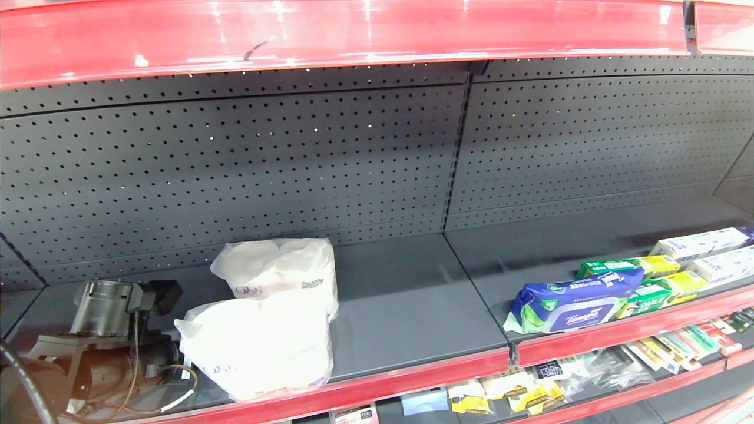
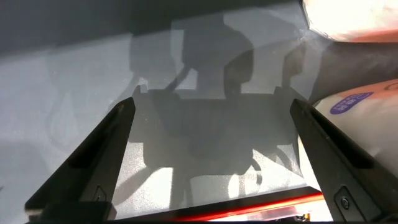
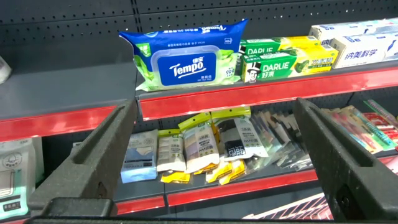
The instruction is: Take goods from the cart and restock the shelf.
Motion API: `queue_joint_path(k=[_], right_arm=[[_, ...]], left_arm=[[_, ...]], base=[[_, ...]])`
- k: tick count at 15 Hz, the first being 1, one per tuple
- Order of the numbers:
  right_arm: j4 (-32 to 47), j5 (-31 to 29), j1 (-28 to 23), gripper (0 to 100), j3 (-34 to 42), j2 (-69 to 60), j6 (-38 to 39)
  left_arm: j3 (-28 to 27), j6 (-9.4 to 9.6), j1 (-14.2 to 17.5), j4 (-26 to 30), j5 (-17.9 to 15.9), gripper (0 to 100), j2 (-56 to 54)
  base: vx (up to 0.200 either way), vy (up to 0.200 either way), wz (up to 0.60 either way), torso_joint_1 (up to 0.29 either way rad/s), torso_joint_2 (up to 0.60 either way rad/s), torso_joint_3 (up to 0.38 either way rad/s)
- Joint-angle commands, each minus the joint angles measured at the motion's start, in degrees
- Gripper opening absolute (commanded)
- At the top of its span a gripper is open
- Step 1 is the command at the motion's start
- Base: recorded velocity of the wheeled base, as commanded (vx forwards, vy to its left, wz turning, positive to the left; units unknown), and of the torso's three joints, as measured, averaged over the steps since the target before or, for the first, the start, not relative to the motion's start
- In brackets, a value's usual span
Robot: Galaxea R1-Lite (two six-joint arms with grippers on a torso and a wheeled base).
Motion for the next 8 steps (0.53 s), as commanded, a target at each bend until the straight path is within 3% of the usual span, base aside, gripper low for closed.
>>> queue_joint_path(k=[1, 8], right_arm=[[0.06, 0.01, 0.01, 100, 0.00, 0.09, -0.01], [0.06, 0.01, 0.01, 100, 0.00, 0.09, -0.01]], left_arm=[[0.00, -0.02, 0.01, -0.03, 0.06, 100, 0.00], [-0.27, -0.02, -0.43, -0.12, -0.29, 100, 0.97]], base=[[0.000, 0.000, 0.00, 0.000, 0.00, 0.000], [0.000, 0.000, 0.00, 0.000, 0.00, 0.000]])
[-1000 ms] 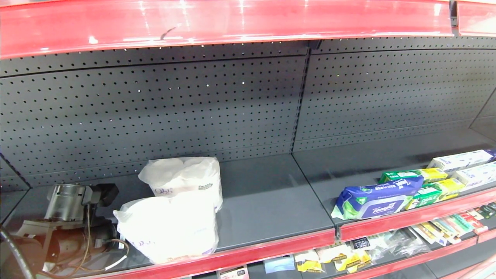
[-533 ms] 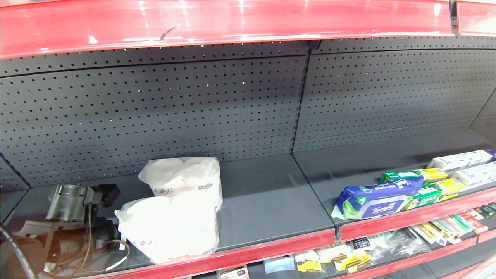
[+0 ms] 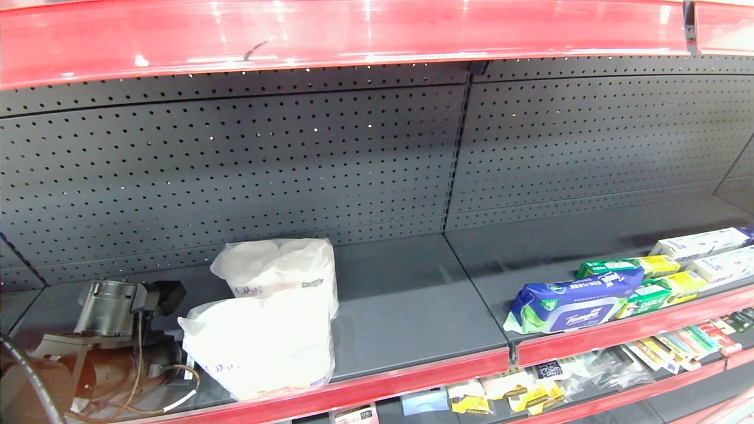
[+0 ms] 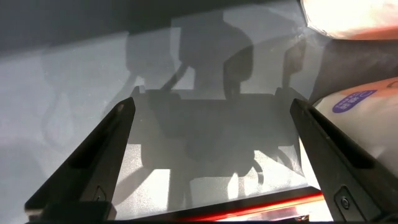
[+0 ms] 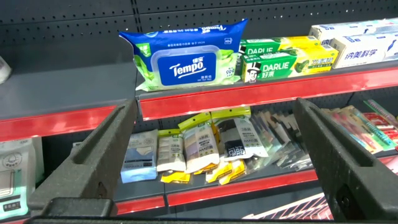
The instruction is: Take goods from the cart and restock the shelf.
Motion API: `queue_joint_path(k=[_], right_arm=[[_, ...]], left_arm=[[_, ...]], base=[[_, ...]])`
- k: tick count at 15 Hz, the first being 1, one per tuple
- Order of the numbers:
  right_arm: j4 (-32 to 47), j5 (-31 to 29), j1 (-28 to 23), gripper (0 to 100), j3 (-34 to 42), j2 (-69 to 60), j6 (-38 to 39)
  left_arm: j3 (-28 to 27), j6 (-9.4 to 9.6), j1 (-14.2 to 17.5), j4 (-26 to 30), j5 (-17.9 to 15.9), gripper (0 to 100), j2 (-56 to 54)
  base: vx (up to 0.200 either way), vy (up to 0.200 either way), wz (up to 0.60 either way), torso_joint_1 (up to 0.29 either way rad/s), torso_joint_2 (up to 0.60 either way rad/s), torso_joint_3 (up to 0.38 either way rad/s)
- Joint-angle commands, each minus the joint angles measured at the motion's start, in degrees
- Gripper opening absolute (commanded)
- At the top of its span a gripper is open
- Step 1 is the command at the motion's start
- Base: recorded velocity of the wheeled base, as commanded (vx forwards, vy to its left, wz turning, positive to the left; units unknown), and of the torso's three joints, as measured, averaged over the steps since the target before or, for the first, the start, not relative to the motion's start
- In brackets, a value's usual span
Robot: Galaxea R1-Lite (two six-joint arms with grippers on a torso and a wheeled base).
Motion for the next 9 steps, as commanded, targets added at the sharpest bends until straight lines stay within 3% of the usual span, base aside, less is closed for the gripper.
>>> queue_joint_path(k=[1, 9], right_arm=[[0.04, 0.01, 0.01, 100, 0.00, 0.09, -0.01], [0.04, 0.01, 0.01, 100, 0.00, 0.09, -0.01]], left_arm=[[0.00, -0.04, -0.09, 0.01, 0.06, 100, 0.14], [0.71, 0.05, -0.09, -3.33, 0.32, 100, 0.14]], base=[[0.000, 0.000, 0.00, 0.000, 0.00, 0.000], [0.000, 0.000, 0.00, 0.000, 0.00, 0.000]])
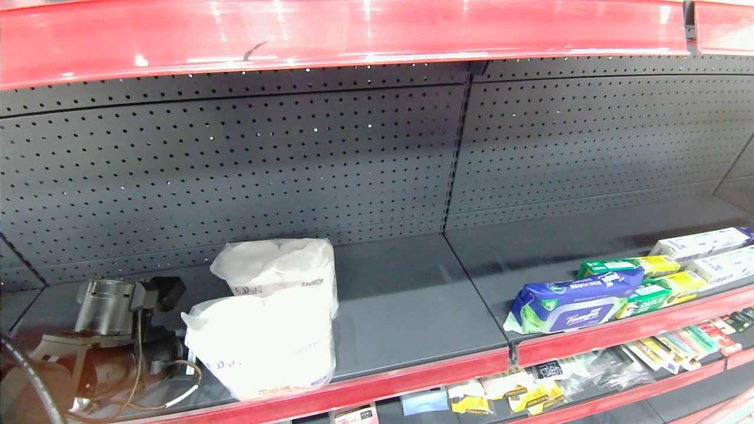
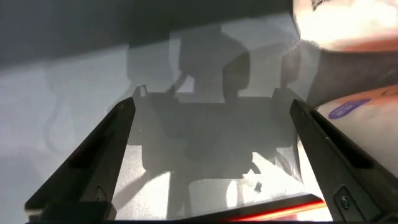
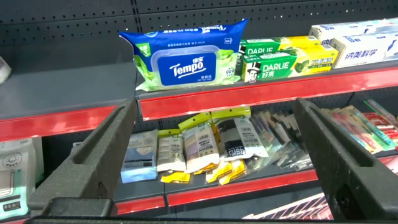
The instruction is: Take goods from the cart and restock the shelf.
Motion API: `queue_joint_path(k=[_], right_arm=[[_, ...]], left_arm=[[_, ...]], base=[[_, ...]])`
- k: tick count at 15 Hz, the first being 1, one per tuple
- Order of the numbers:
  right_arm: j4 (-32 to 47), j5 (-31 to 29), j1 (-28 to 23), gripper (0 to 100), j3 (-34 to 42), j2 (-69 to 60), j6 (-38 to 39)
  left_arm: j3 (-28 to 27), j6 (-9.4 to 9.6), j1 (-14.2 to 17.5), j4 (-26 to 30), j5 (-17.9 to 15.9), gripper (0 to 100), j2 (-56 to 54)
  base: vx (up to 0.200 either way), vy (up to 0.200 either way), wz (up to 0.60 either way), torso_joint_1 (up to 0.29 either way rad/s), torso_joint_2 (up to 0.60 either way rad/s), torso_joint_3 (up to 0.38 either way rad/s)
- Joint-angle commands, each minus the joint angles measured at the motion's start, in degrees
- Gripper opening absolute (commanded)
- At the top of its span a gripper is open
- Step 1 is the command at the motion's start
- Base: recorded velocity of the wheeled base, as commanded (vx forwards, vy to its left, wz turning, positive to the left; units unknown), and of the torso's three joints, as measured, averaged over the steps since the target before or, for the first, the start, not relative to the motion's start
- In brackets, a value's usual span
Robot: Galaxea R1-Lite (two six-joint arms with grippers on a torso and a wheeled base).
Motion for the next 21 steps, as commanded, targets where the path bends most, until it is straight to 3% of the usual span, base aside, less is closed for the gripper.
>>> queue_joint_path(k=[1, 6, 10, 14, 18, 21], right_arm=[[0.06, 0.01, 0.01, 100, 0.00, 0.09, -0.01], [0.06, 0.01, 0.01, 100, 0.00, 0.09, -0.01], [-0.03, 0.01, 0.01, 100, 0.00, 0.09, -0.01], [0.06, 0.01, 0.01, 100, 0.00, 0.09, -0.01], [0.06, 0.01, 0.01, 100, 0.00, 0.09, -0.01], [0.06, 0.01, 0.01, 100, 0.00, 0.09, -0.01]], left_arm=[[0.25, 0.01, 0.09, -0.38, 0.31, 100, -0.32], [1.04, 0.19, 1.06, -0.64, 1.71, 100, -7.53], [5.52, 1.68, 2.20, -0.38, 1.71, 100, -17.46], [7.98, 1.77, 2.55, 0.24, 1.71, 100, -26.07], [8.51, 3.53, 2.64, 11.66, 0.92, 100, -43.83], [6.57, 4.32, 2.55, 25.72, -1.72, 100, -63.78]], base=[[0.000, 0.000, 0.00, 0.000, 0.00, 0.000], [0.000, 0.000, 0.00, 0.000, 0.00, 0.000], [0.000, 0.000, 0.00, 0.000, 0.00, 0.000], [0.000, 0.000, 0.00, 0.000, 0.00, 0.000], [0.000, 0.000, 0.00, 0.000, 0.00, 0.000], [0.000, 0.000, 0.00, 0.000, 0.00, 0.000]])
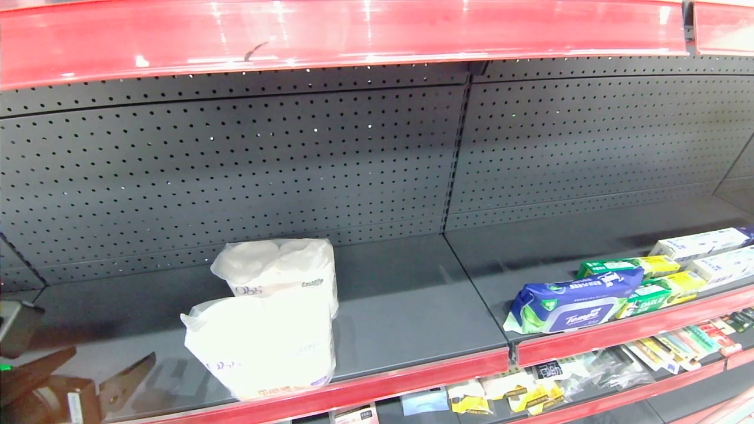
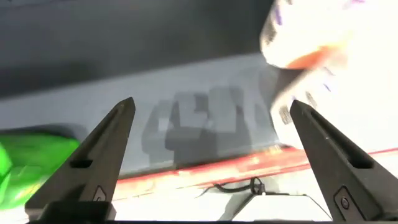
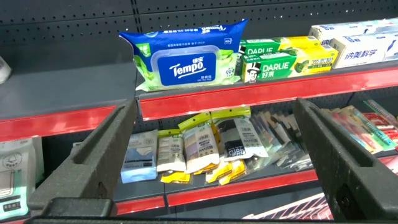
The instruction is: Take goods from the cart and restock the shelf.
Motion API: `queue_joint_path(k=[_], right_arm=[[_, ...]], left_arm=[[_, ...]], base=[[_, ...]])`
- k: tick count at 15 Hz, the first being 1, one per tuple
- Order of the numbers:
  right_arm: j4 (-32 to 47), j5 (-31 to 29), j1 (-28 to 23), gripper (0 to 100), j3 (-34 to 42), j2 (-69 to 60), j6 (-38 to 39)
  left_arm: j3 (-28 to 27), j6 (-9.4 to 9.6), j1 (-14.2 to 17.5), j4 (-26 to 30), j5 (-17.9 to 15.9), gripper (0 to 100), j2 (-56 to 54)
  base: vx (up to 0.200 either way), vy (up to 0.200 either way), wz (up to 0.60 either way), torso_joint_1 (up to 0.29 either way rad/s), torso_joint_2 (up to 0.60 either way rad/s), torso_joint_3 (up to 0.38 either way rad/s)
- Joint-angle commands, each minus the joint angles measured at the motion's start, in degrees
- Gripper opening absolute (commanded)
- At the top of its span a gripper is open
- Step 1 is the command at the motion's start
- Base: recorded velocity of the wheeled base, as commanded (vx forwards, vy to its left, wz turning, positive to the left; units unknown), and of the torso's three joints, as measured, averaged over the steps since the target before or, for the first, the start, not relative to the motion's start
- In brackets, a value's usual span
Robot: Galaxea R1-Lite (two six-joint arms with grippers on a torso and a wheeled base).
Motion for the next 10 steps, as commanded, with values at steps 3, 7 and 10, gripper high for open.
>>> queue_joint_path(k=[3, 7, 10], right_arm=[[0.06, 0.01, 0.01, 100, 0.00, 0.04, -0.01], [0.06, 0.01, 0.01, 100, 0.00, 0.04, -0.01], [-0.03, 0.09, 0.01, 100, 0.00, 0.04, -0.01]], left_arm=[[-8.31, 2.66, -0.23, 27.39, -3.21, 100, -40.00], [-7.34, 1.43, 1.97, 41.54, -3.65, 100, -56.09], [-0.66, -0.06, 1.97, 35.39, -2.42, 100, -56.09]], base=[[0.000, 0.000, 0.00, 0.000, 0.00, 0.000], [0.000, 0.000, 0.00, 0.000, 0.00, 0.000], [0.000, 0.000, 0.00, 0.000, 0.00, 0.000]])
